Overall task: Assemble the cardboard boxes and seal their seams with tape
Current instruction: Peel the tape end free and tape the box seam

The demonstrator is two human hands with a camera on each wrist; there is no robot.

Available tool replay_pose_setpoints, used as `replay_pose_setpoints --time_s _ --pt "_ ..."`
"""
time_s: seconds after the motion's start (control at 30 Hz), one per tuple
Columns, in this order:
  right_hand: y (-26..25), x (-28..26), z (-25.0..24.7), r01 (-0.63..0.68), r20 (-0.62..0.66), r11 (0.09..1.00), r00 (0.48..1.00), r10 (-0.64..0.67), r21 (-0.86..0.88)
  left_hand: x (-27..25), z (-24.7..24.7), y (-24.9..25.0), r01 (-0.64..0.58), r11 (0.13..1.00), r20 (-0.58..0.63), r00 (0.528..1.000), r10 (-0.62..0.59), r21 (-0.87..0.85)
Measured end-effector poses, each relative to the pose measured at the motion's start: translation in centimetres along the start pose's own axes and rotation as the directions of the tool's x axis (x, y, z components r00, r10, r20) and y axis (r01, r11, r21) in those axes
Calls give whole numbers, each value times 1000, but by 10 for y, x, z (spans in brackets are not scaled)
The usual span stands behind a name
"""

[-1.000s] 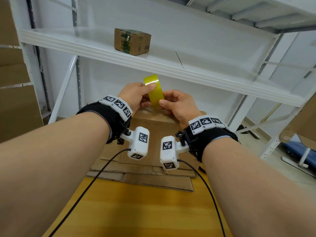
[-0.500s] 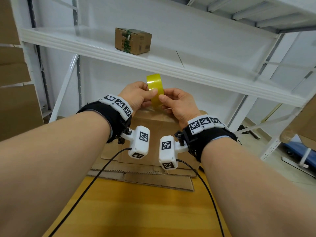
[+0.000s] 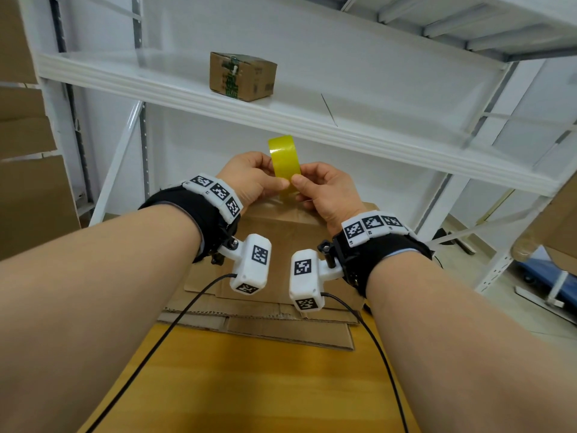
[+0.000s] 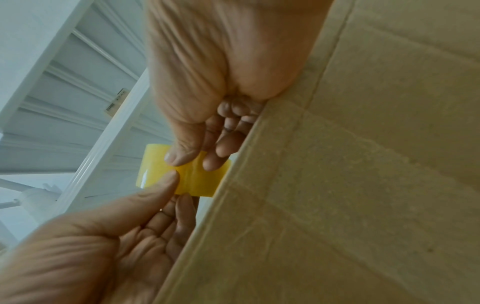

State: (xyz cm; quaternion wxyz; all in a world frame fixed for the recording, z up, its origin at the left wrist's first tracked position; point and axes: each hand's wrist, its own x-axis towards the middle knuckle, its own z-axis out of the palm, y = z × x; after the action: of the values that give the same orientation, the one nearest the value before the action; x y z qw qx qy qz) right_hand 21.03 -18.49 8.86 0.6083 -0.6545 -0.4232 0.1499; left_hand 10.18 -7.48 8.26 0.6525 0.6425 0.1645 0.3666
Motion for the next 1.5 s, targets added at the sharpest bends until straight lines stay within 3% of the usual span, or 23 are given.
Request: replay_pose_setpoints --time_s 0.1,0.33,0.5,0.67,0.97,1.5 --pt "-1 0 0 0 1 1000 1000 0 12 -1 1 0 -7 1000 -18 1000 7 18" --pt "0 0 0 -21 51 1000 998 21 -3 2 1 8 42 987 -52 997 -50 -154" --pt "1 1 -2 -23 32 999 999 22 46 3 2 4 33 990 -20 999 -36 -135" --pt "0 1 -1 -14 9 995 1000 14 98 3 0 -1 -2 1000 5 1000 2 24" --pt "0 1 1 -23 40 999 999 21 43 4 1 4 26 993 -32 999 -30 -118" --pt "-5 0 2 -65 -7 998 998 66 27 0 0 3 19 997 -8 1000 -18 70"
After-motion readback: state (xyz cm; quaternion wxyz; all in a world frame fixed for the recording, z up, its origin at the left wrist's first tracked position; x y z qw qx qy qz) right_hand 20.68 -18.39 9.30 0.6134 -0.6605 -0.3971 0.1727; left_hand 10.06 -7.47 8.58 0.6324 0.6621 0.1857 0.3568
